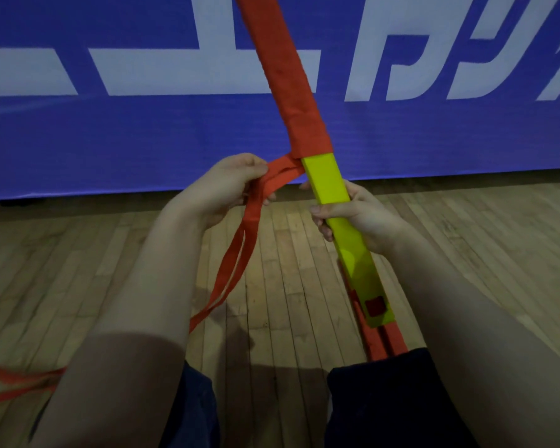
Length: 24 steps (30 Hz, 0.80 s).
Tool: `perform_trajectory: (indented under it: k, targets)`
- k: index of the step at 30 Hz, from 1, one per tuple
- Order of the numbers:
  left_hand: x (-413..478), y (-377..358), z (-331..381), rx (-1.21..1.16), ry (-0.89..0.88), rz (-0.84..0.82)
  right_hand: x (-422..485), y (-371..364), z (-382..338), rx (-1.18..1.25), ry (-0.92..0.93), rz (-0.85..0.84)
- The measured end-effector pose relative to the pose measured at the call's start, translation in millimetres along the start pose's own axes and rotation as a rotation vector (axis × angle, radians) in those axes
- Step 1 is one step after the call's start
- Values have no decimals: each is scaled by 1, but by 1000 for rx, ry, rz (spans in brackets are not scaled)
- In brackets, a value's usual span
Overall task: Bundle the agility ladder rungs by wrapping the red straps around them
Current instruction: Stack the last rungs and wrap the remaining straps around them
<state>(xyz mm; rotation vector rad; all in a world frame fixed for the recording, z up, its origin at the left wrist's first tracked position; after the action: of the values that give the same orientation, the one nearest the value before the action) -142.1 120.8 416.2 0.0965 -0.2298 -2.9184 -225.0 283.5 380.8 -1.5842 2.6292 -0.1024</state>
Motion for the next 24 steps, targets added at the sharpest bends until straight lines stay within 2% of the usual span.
perform_trajectory:
  k: [4, 8, 14, 19, 24]
  targets:
    - [0, -4, 2, -69, 23, 121, 0, -1, 0, -11, -1, -10]
    - [-1, -6, 8, 89, -36, 33, -1, 0, -2, -14, 17, -15]
    - [-3, 4, 8, 175, -47, -54, -1, 11, -2, -86, 13, 36]
    - [-6, 5, 4, 299, 22, -153, -2, 17, 2, -140, -8, 59]
    - [-1, -8, 5, 304, -51, -93, 8, 25, 9, -364, -79, 280]
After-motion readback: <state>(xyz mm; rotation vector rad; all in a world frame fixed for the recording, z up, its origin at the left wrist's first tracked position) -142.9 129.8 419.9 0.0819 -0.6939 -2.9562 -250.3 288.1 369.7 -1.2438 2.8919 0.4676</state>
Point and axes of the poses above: each hand's wrist, its own x-axis towards the middle knuckle, its own y-axis out of the back of the hand, z = x × y, the point moved 5 cm from there along x, towards the middle knuckle, and after that the axes turned 8 degrees about -z, right-handed, at the moved point
